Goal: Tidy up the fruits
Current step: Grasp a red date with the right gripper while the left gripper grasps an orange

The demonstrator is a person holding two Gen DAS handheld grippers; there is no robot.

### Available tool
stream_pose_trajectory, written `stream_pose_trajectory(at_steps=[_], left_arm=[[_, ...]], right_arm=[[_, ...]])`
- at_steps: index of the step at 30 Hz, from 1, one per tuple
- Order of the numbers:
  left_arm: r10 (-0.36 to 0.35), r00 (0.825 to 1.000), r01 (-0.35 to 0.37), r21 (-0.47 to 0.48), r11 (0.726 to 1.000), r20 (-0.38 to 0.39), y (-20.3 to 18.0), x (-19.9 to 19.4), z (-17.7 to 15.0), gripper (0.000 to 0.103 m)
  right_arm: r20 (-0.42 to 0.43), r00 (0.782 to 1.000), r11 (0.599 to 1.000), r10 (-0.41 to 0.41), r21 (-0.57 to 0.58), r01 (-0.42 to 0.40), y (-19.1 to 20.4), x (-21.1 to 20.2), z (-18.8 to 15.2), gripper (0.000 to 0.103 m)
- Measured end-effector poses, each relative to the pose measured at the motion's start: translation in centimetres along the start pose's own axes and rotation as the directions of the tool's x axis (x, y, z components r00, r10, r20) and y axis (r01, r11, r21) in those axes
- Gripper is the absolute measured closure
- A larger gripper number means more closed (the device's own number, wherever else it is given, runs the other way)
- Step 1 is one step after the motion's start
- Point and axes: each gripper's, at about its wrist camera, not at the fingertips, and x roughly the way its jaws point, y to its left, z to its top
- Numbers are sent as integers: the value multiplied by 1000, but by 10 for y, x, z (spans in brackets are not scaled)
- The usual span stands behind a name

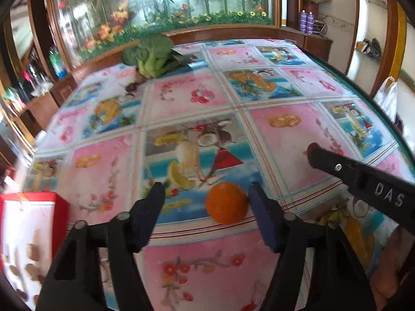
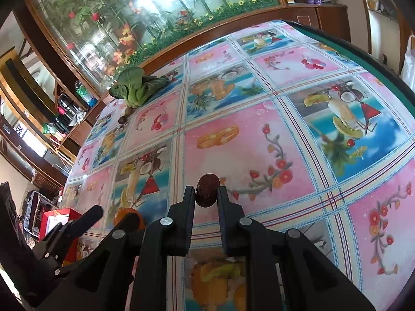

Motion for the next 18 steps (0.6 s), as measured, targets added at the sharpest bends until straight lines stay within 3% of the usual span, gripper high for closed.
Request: stream_pose_trajectory(at_steps=[4,8,10,18], left_arm=[[-34,999,34,1,999,-10,-5,4,-3,43],[-110,993,109,-20,994,-47,-8,11,-7,58],[-111,993,111,-7,994,-40,-13,10,-7,66],[-57,998,57,-3,998,18,-9,-9,-9,66]], right_arm=[[-2,1000,1000,1,-12,-1,2,1,-1,87],[4,1000,1000,-4,-14,4,2,1,0,87],[3,1000,1000,-1,-12,1,1,2,0,87],[32,999,1000,2,-21,-2,1,-2,1,87]])
